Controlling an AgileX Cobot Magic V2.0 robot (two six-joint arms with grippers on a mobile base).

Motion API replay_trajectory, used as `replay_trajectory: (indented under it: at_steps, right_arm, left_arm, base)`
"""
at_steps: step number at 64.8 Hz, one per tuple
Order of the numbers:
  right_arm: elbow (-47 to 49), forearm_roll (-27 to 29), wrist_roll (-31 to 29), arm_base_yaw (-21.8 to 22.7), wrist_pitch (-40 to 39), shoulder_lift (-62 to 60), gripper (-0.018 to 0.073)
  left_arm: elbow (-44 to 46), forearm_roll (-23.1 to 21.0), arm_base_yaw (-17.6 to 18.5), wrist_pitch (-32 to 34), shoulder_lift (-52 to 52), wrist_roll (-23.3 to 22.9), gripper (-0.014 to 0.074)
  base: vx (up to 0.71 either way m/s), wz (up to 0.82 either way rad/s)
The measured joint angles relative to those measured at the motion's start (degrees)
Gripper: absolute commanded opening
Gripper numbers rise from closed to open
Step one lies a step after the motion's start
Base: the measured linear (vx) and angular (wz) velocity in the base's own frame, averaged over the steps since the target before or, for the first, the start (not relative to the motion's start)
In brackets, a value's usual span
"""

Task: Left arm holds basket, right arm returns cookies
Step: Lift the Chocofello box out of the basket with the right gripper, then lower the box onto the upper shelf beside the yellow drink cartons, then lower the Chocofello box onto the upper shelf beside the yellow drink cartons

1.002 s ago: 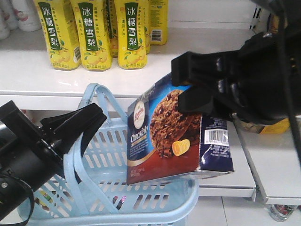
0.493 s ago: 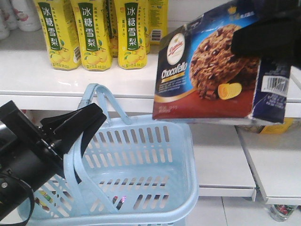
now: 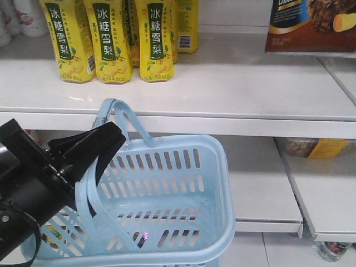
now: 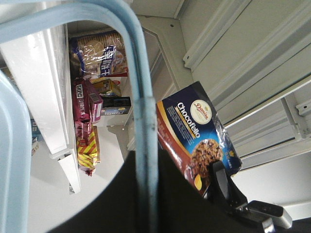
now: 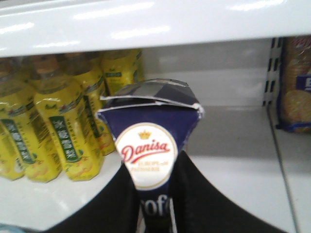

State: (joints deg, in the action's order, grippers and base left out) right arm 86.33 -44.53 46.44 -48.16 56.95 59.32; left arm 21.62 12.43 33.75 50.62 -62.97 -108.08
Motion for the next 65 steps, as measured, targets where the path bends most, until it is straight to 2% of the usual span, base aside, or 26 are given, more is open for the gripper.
replay_trajectory:
  at_steps: [16, 30, 42, 65]
  right_arm:
    - [0.0, -10.55, 4.71, 0.0, -0.72, 3.5, -0.0006]
    - [-0.26, -13.56, 5.35, 0.0, -1.18, 6.68, -0.0006]
    - [-5.48, -16.63, 7.17, 0.28, -2.18, 6.97, -0.0006]
    - [-14.49, -16.89, 17.03, 12.5, -13.17, 7.15, -0.0006]
  left_arm:
    - [0.0, 0.0, 0.0, 0.0, 0.0, 0.0, 0.0]
    - [0.0, 0.0, 0.0, 0.0, 0.0, 0.0, 0.0]
    - [0.0, 0.0, 0.0, 0.0, 0.0, 0.0, 0.0]
    - [0.0, 0.0, 0.0, 0.0, 0.0, 0.0, 0.0]
  base:
    - [0.0, 0.0]
    - [0.0, 0.0]
    - [0.0, 0.0]
    - [0.0, 0.0]
